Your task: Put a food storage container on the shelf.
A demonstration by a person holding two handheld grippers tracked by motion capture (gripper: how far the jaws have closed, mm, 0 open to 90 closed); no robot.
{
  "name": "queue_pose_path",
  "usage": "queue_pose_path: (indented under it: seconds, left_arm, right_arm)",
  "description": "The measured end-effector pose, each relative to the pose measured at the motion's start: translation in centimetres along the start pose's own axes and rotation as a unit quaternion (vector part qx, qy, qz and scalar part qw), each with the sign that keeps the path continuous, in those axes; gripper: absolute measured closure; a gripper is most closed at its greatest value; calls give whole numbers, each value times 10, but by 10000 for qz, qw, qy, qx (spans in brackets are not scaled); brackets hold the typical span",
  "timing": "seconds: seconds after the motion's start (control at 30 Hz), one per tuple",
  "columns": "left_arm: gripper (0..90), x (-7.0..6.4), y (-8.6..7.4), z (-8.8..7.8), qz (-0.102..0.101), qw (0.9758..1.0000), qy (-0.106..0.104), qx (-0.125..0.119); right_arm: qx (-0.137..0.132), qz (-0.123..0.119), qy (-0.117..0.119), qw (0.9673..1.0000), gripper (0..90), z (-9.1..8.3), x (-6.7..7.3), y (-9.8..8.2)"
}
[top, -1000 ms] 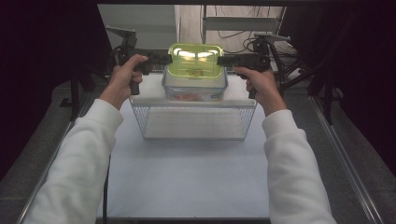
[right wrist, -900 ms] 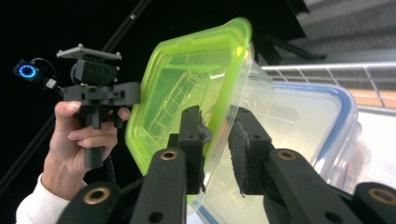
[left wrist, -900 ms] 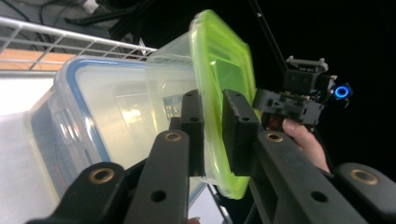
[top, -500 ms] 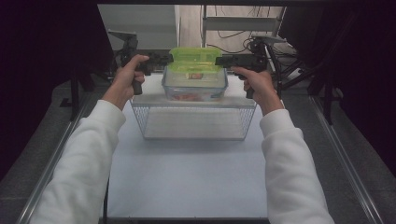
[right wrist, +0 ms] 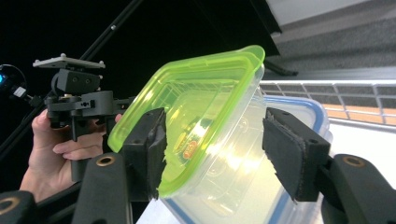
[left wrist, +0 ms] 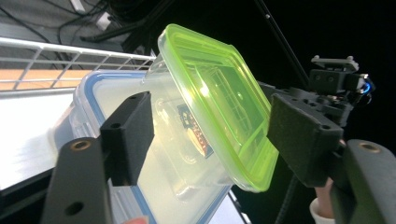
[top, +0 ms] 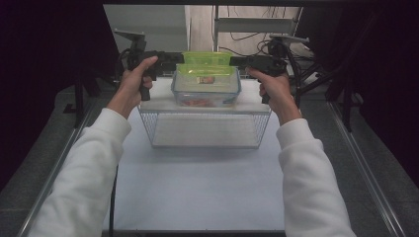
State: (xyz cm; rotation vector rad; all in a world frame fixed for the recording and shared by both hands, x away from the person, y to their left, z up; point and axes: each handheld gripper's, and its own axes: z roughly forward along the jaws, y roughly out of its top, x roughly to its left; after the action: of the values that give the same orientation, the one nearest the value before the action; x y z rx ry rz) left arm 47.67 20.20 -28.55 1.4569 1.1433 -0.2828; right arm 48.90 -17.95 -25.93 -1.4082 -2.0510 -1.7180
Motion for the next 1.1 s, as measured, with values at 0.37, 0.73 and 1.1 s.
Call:
queue_pose_path:
  seconds: [0.37, 0.73, 1.1]
  left_arm:
    - [244, -30, -37, -28, 945, 9954, 116, -104]
    - [244, -47, -100, -49, 1601, 9864, 370, -28]
    - [250, -36, -171, -48, 2022, 9777, 476, 315]
  right_arm:
    - [12, -625, 186, 9979, 349, -35, 19, -25]
    - [143, -1122, 162, 9934, 346, -71, 20, -71]
    - [385, -1573, 17, 9868, 346, -85, 4, -138]
